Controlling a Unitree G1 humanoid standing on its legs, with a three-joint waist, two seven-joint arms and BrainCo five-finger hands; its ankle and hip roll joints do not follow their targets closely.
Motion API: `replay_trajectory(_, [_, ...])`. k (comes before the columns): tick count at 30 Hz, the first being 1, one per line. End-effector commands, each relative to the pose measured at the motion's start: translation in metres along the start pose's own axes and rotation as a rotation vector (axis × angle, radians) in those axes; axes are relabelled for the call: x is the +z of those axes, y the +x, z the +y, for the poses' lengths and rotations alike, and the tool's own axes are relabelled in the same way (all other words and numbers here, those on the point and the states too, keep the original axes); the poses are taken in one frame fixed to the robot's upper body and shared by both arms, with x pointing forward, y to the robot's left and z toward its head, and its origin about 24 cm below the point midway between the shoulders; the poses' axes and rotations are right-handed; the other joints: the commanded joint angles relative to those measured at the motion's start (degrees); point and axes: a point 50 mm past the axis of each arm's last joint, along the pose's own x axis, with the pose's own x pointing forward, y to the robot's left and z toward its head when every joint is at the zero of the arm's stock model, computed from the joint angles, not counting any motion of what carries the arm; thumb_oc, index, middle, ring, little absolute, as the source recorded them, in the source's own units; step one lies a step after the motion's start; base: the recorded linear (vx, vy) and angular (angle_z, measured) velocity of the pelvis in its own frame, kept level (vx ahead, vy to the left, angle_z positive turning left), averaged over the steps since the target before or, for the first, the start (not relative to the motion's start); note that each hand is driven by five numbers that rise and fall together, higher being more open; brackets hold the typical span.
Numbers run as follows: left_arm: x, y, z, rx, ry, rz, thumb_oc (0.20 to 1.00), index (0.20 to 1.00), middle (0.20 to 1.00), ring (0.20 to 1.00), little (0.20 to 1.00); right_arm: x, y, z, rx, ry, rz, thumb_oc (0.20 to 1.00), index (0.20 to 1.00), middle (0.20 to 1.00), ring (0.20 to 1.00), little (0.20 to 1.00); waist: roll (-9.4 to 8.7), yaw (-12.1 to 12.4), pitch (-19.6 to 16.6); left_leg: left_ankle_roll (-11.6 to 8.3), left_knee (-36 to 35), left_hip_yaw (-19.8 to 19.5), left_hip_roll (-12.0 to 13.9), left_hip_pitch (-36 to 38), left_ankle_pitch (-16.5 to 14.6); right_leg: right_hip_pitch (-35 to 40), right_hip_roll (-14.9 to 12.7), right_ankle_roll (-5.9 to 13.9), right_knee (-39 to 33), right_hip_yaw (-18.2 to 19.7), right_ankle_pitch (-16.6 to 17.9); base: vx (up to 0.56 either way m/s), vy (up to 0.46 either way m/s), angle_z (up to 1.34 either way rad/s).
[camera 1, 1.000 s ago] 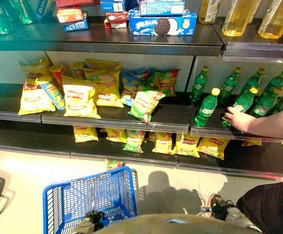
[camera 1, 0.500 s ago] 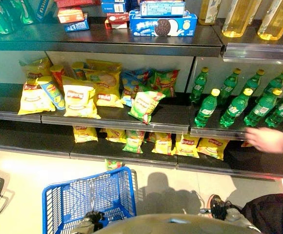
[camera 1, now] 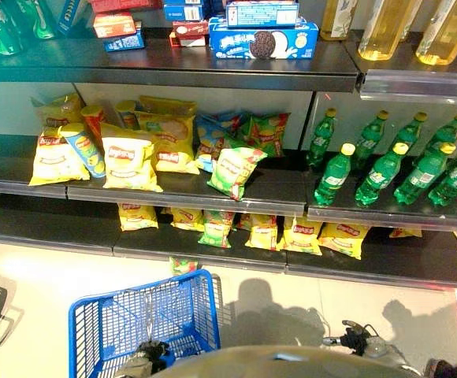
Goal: Pick up the snacks into the basket
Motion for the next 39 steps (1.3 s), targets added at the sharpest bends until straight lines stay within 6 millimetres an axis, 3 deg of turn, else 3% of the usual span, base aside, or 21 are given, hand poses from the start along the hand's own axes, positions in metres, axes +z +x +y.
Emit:
replay_trajectory(1, [-0.007, 0.0, -0.002, -0.001, 0.108, 0.046, 0.2, 0.2, 0.2, 0.2, 0.2, 0.049, 0.003, 0.003, -0.019, 0.083, -0.158, 1.0, 1.0, 1.0, 1.0, 1.0, -2.44, 1.21, 1.56, 1.35, 0.0, -1.59, -1.06, 1.05, -4.61, -0.58, -1.44, 0.54, 0.26, 0.11, 2.28, 0.0, 0.0, 0.0])
replay_trajectory(3, [-0.006, 0.0, -0.003, 0.002, 0.112, 0.038, 0.2, 0.2, 0.2, 0.2, 0.2, 0.058, 0.001, 0.0, -0.032, 0.112, -0.195, 1.0, 1.0, 1.0, 1.0, 1.0, -2.4, 1.16, 1.56, 1.35, 0.0, -1.57, -1.06, 1.08, -4.63, -0.62, -1.41, 0.53, 0.26, 0.18, 2.28, 0.0, 0.0, 0.0])
replay_trajectory(4, [-0.004, 0.0, -0.008, 0.003, 0.134, 0.013, 0.2, 0.2, 0.2, 0.2, 0.2, 0.06, 0.002, 0.022, -0.012, 0.164, -0.206, 1.0, 1.0, 1.0, 1.0, 1.0, -2.01, 1.43, 2.06, 1.33, 0.0, -1.6, -1.05, 1.38, -4.82, -0.41, -1.34, 0.54, 0.26, 0.2, 2.2, 0.0, 0.0, 0.0])
replay_trajectory(6, [0.003, 0.0, -0.008, 0.021, 0.136, -0.01, 0.2, 0.2, 0.2, 0.2, 0.2, 0.067, 0.001, 0.01, -0.033, 0.242, -0.242, 1.0, 1.0, 1.0, 1.0, 1.0, -1.74, 1.18, 2.09, 1.35, 0.0, -1.58, -1.13, 0.99, -4.59, -0.93, -1.41, 0.63, 0.26, 0.3, 2.39, -0.01, 0.035, -0.01])
replay_trajectory(9, [0.005, 0.0, -0.008, 0.034, 0.132, -0.025, 0.2, 0.2, 0.2, 0.2, 0.2, 0.075, -0.001, 0.008, -0.063, 0.249, -0.283, 1.0, 1.0, 1.0, 1.0, 1.0, -1.59, 1.07, 2.3, 1.33, 0.0, -1.55, -1.19, 0.94, -4.57, -1.06, -1.41, 0.62, 0.26, 0.42, 2.45, -0.02, 0.006, 0.0])
replay_trajectory(12, [0.024, 0.0, -0.01, 0.071, 0.14, -0.101, 0.2, 0.2, 0.2, 0.2, 0.2, 0.114, -0.017, -0.001, -0.079, 0.338, -0.495, 1.0, 1.0, 1.0, 1.0, 1.0, -1.41, 0.49, 4.69, 1.26, 0.0, -1.43, -1.11, -0.21, -3.97, -2.49, -1.28, 0.56, 0.26, 0.95, 2.88, -0.08, 0.021, -0.03])
replay_trajectory(14, [0.025, 0.0, -0.01, 0.076, 0.144, -0.106, 0.2, 0.2, 0.2, 0.2, 0.2, 0.12, -0.02, -0.004, -0.083, 0.347, -0.525, 1.0, 1.0, 1.0, 1.0, 1.0, -1.45, 0.46, 5.23, 1.25, 0.0, -1.48, -1.08, -0.48, -3.82, -2.77, -1.3, 0.58, 0.26, 0.95, 3.02, -0.07, 0.006, -0.01])
replay_trajectory(16, [0.031, 0.0, -0.012, 0.088, 0.161, -0.125, 0.2, 0.2, 0.2, 0.2, 0.2, 0.14, -0.035, -0.015, -0.101, 0.393, -0.649, 1.0, 1.0, 1.0, 1.0, 1.0, -1.56, 0.31, 6.62, 1.25, 0.0, -1.68, -1.06, -1.47, -3.38, -3.58, -1.36, 0.58, 0.26, 0.92, 3.36, -0.07, 0.002, 0.01])
replay_trajectory(21, [0.043, -0.001, -0.016, 0.106, 0.174, -0.163, 0.2, 0.2, 0.2, 0.2, 0.2, 0.168, -0.061, -0.025, -0.105, 0.487, -0.837, 1.0, 1.0, 1.0, 1.0, 1.0, -1.67, -0.07, 9.19, 1.23, 0.0, -2.1, -0.96, -3.87, -2.47, -5.84, -1.44, 0.59, 0.26, 1.08, 4.08, -0.05, 0.005, 0.01])
replay_trajectory(23, [0.046, -0.001, -0.017, 0.112, 0.178, -0.172, 0.2, 0.2, 0.2, 0.2, 0.2, 0.172, -0.066, -0.027, -0.119, 0.494, -0.864, 1.0, 1.0, 1.0, 1.0, 1.0, -1.72, -0.12, 9.74, 1.26, 0.0, -2.09, -1.0, -4.33, -2.32, -6.23, -1.39, 0.59, 0.26, 1.07, 4.25, -0.05, 0.008, -0.01])
replay_trajectory(26, [0.064, -0.003, -0.02, 0.138, 0.18, -0.232, 0.2, 0.2, 0.2, 0.2, 0.2, 0.193, -0.083, -0.039, -0.181, 0.484, -0.975, 1.0, 1.0, 1.0, 1.0, 1.0, -1.86, -0.19, 12.28, 1.34, 0.0, -2.45, -0.88, -6.85, -1.38, -8.88, -1.46, 0.63, 0.48, 1.38, 4.99, -0.07, 0.004, 0.0])
replay_trajectory(30, [0.076, -0.004, -0.022, 0.155, 0.199, -0.274, 0.2, 0.2, 0.2, 0.2, 0.2, 0.207, -0.097, -0.049, -0.244, 0.442, -1.054, 1.0, 1.0, 1.0, 1.0, 1.0, -2.0, -0.12, 13.78, 1.53, 0.0, -2.69, -0.96, -8.14, -1.03, -10.13, -1.66, 0.63, 0.95, 1.27, 5.17, 0.0, 0.0, 0.0])
replay_trajectory(39, [0.134, -0.019, -0.033, 0.202, 0.226, -0.491, 0.2, 0.2, 0.2, 0.2, 0.2, 0.257, -0.138, -0.072, -0.354, 0.548, -1.263, 1.0, 1.0, 1.0, 1.0, 1.0, -2.42, 1.09, 21.39, 2.77, 2.15, -3.89, -2.02, -14.18, 0.42, -17.16, -3.3, -0.06, 7.3, 2.4, 4.07, -0.05, 0.019, 0.02])
